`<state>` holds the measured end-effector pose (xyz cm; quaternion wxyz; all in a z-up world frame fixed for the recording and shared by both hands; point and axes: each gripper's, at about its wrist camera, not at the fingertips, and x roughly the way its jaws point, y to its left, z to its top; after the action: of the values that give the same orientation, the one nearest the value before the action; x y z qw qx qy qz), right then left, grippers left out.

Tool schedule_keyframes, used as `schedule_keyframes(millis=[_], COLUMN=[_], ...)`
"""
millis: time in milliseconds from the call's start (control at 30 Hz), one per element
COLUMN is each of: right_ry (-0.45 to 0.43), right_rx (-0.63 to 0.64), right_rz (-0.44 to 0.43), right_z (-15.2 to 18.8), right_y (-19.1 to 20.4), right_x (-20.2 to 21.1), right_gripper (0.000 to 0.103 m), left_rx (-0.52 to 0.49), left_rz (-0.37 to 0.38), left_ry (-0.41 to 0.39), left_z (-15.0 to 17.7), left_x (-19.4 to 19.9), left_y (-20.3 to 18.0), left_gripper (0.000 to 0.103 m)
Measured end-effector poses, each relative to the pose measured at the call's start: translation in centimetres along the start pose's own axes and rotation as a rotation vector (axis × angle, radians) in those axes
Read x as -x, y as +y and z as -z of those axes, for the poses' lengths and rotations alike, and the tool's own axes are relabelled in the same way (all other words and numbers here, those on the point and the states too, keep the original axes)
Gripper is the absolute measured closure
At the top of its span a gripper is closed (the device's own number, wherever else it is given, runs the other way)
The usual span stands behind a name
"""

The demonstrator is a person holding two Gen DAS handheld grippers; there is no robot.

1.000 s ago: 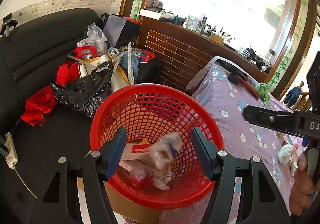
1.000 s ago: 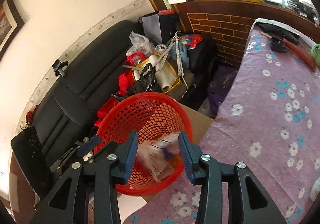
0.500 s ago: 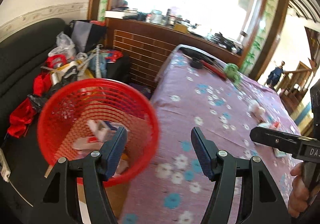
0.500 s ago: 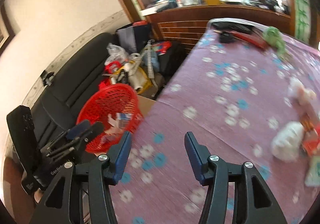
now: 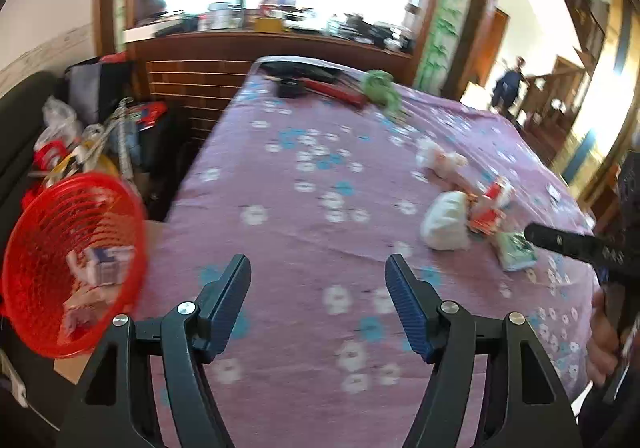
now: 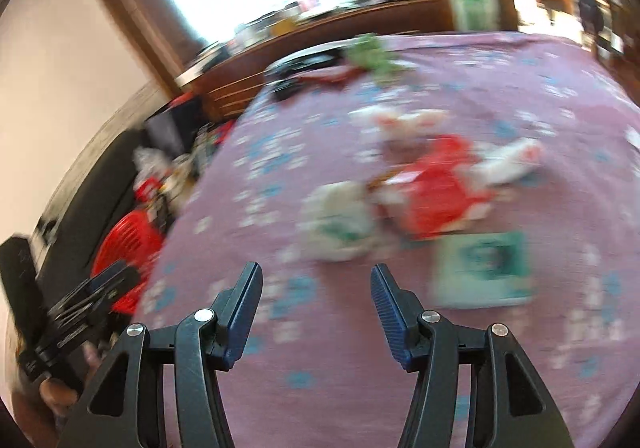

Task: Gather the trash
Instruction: 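Grasp the white cloth bundle on the bed with the left gripper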

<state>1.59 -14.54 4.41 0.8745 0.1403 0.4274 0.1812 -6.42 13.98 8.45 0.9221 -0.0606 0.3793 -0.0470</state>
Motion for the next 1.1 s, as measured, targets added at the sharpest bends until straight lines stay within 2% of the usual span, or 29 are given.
schedule_keyframes(millis=[133, 200, 333, 533, 567, 600, 633, 700, 733, 800, 933, 1000, 1100], right_ry=[-0.042, -0.058, -0.062, -0.045, -0.033, -0.018, 0.003, 0.045, 0.06, 0.093, 0.096, 0.085, 0.116], right_rx=[-0.096, -0.107, -0.116, -0.146, -0.161, -0.172, -0.184, -0.209, -0.211, -0.205, -0.182, -0.155, -0.128], right_rz=[0.003, -0.006, -0.02, -0.003, -0.008, -0.017, -0.024, -0.031, -0.032, -0.031, -0.006, 0.007, -0.011], right_z=[-0.2, 0.0, 0.3, -0.5, -0.8, -1.1, -1.4, -2.1, -2.2, -2.7, -3.5, -3.7, -3.4], right_y=[-4.7, -5.7, -6.7, -8.6, -9.1, -9.5, -9.9, -10.8, -11.0, -11.2, -11.1, -10.9, -10.4], right_x=[2.3, 3.2, 4.0, 3.8, 3.4, 3.0, 2.5, 1.1, 0.5, -0.8, -2.7, -3.5, -4.3], right_gripper=[0.042, 0.041, 0.04, 0.04, 0.04, 0.04, 0.04, 0.04, 0.04, 0.04, 0.04, 0.04, 0.04], left_rx=[-0.064, -0.096, -0.088, -0.112, -0.117, -0.119, -0.118, -0.097, -0.091, -0.126, -0.15, -0.138, -0.113], left_rz=[0.035, 0.058, 0.073, 0.028, 0.022, 0.012, 0.014, 0.061, 0.076, 0.06, 0.04, 0.041, 0.026], left_ry=[0.045, 0.073, 0.125, 0.184, 0.192, 0.201, 0.216, 0.255, 0.251, 0.226, 0.18, 0.144, 0.096], left_z=[-1.0, -1.5, -2.8, -4.0, -4.1, -4.1, -4.0, -3.8, -3.7, -3.4, -2.7, -2.3, -2.1], left_x=[-1.9, -3.3, -6.5, -12.2, -13.0, -13.9, -14.6, -15.6, -15.7, -15.2, -13.8, -12.6, -11.7], left_y=[-4.1, -6.4, -9.0, -11.4, -11.6, -11.8, -11.8, -11.7, -11.7, -12.1, -12.0, -11.2, -9.8], left_gripper=[0.028, 0.027, 0.027, 0.028, 0.029, 0.039, 0.053, 0.068, 0.069, 0.072, 0.075, 0.075, 0.075])
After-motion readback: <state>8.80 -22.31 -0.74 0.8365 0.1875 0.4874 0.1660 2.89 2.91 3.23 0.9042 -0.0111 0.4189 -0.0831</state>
